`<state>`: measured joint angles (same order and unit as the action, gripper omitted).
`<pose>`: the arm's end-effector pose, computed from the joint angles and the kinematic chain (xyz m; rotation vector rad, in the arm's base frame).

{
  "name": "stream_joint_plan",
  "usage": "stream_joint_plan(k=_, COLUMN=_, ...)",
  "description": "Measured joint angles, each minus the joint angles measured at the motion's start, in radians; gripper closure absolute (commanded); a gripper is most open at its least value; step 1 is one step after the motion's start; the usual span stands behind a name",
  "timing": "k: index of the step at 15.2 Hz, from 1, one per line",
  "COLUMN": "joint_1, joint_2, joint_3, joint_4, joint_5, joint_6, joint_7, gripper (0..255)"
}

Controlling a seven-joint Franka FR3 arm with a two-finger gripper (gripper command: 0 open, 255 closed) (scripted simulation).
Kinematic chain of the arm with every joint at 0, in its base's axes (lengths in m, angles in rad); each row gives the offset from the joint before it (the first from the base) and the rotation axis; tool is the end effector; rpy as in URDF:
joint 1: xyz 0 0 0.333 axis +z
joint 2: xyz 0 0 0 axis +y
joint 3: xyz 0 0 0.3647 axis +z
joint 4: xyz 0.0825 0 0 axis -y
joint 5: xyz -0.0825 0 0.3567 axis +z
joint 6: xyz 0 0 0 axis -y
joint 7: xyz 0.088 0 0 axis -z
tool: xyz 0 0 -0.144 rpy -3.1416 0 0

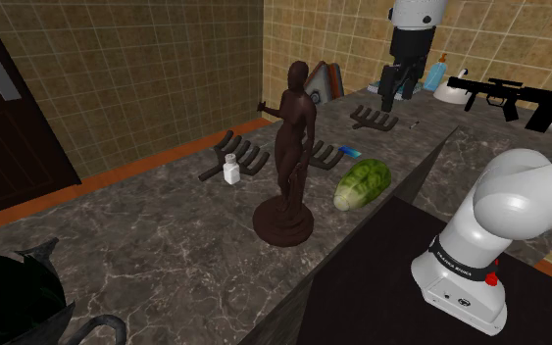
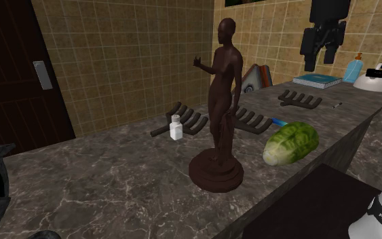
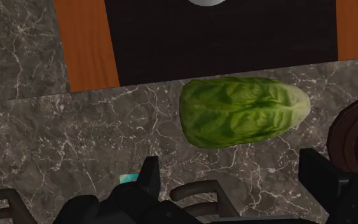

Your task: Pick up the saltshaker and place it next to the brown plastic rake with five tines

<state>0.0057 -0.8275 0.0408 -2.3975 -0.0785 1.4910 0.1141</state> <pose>0.2204 0.0028 0.5734 3.0229 -0.1287 -0.1078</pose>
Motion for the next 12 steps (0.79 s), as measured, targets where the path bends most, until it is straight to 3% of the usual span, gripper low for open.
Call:
stream_joint_plan(k=5, joint_1=0.015, joint_2=0.061, joint_3=0.040, joint_4=-0.016, joint_5=0.028, joint_6=0.086, joint_7=0.045, gripper=0)
stream_joint_plan(k=12, joint_1=0.034, joint_2=0.266, joint_3=0.124, joint_4=0.014, joint_5=0.059, joint_6=0.287, joint_7=0.137, gripper=0)
